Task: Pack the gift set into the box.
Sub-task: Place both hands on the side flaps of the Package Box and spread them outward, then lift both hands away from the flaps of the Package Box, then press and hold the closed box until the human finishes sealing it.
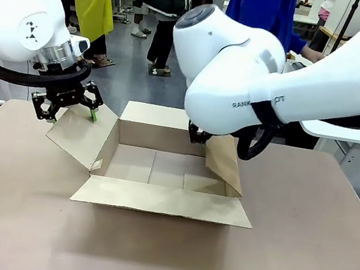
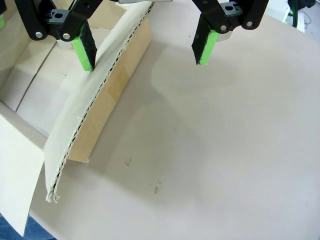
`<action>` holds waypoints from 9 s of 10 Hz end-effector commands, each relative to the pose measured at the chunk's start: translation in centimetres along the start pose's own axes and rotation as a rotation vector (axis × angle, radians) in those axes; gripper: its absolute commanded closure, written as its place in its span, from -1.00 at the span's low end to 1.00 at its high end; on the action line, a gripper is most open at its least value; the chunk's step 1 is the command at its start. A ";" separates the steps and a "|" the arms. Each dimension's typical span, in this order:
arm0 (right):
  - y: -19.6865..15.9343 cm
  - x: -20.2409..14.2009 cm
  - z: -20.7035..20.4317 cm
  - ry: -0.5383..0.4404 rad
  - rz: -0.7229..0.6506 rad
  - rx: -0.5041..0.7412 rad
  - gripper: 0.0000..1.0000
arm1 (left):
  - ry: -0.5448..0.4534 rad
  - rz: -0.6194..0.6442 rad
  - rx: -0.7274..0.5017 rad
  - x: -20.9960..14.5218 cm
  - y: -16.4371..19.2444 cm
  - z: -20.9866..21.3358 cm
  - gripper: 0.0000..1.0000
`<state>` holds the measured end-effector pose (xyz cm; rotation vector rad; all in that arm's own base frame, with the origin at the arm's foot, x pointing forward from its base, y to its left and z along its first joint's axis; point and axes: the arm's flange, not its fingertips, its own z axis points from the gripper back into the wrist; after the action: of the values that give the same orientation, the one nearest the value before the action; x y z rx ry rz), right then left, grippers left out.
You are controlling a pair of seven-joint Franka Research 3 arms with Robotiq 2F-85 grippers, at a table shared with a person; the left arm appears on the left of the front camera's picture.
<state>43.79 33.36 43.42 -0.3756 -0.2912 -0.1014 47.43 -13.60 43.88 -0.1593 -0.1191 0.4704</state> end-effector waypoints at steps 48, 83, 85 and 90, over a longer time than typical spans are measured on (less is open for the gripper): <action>-14.6 -0.9 -2.6 0.089 -0.359 0.123 -1.00 | -0.012 0.013 0.013 -0.1 0.0 0.2 -1.00; -40.2 -5.7 -8.0 0.247 -0.258 1.205 -1.00 | 0.261 0.044 -1.165 4.3 26.1 1.7 -1.00; -40.2 -5.7 -8.0 0.247 -0.258 1.205 -1.00 | 0.261 0.044 -1.165 4.3 26.1 1.7 -1.00; -40.2 -5.7 -8.0 0.247 -0.258 1.205 -1.00 | 0.261 0.044 -1.165 4.3 26.1 1.7 -1.00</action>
<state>34.27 -6.83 48.64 0.8530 -0.1022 -0.1859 39.64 11.69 40.97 -1.3598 -0.1186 0.3592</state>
